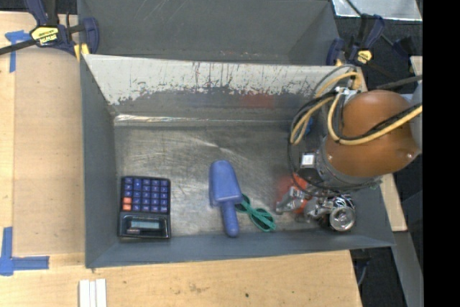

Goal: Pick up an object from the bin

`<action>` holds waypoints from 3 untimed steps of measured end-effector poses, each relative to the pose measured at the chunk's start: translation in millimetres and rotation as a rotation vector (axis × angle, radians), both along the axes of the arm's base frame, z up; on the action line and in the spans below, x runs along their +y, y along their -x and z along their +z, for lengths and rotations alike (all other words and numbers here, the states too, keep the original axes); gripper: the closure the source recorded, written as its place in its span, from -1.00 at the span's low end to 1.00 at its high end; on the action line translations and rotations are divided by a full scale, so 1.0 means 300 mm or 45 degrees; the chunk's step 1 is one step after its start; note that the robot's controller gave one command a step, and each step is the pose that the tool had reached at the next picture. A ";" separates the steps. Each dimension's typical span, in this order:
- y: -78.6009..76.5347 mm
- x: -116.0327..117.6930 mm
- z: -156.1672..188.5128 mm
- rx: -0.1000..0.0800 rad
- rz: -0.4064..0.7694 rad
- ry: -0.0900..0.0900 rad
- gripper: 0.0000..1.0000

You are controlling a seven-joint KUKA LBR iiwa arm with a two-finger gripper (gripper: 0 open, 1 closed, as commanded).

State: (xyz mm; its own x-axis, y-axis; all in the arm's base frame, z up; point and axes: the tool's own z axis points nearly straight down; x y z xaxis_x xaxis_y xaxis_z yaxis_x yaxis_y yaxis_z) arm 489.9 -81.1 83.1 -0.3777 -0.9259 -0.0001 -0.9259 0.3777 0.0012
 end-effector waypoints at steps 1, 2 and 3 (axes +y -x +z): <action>0.000 0.000 0.000 0.000 0.000 0.000 1.00; 0.023 0.033 0.202 -0.002 -0.050 -0.001 1.00; 0.023 0.033 0.202 -0.002 -0.051 -0.001 1.00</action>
Offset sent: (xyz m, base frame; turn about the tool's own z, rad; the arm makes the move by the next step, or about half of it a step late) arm -0.0072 0.0099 0.0607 0.0386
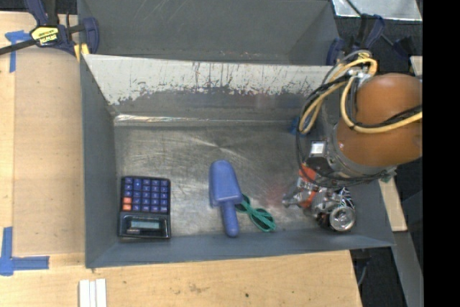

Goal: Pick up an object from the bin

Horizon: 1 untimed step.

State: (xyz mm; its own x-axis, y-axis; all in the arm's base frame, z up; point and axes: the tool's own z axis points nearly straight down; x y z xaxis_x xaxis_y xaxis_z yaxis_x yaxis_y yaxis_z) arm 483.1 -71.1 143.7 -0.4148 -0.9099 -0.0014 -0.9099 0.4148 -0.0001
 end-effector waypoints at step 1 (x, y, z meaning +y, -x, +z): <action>-0.004 0.000 0.008 -0.003 0.008 0.000 1.00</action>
Offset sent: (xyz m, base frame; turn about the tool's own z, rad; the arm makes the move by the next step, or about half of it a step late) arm 0.0189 -0.0578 0.0507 0.0364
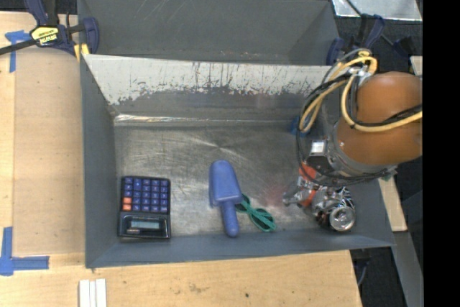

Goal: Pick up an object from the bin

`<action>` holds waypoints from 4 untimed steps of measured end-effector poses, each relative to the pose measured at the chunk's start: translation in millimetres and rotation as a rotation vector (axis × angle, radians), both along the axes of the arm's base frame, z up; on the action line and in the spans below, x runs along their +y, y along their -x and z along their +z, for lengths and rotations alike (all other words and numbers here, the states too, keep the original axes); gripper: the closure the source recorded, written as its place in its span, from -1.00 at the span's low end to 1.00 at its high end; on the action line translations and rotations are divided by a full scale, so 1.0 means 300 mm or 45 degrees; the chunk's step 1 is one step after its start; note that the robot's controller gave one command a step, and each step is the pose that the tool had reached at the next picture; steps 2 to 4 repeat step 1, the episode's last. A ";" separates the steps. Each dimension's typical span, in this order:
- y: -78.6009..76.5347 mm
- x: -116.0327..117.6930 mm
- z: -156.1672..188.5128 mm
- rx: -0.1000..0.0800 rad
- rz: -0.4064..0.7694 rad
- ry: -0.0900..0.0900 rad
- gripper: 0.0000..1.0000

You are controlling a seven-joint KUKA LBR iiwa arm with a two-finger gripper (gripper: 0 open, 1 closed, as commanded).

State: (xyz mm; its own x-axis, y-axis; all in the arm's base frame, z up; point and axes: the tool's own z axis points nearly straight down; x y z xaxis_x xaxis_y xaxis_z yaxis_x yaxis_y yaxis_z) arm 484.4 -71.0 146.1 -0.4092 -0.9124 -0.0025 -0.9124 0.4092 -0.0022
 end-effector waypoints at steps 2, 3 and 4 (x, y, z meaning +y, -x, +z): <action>-0.061 -0.194 0.161 0.003 -0.058 0.000 1.00; -0.061 -0.194 0.161 0.003 -0.058 0.000 1.00; -0.061 -0.194 0.161 0.003 -0.058 0.000 1.00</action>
Offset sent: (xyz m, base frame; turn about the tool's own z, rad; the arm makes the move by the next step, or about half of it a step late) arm 0.0000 0.0000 0.0000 0.0000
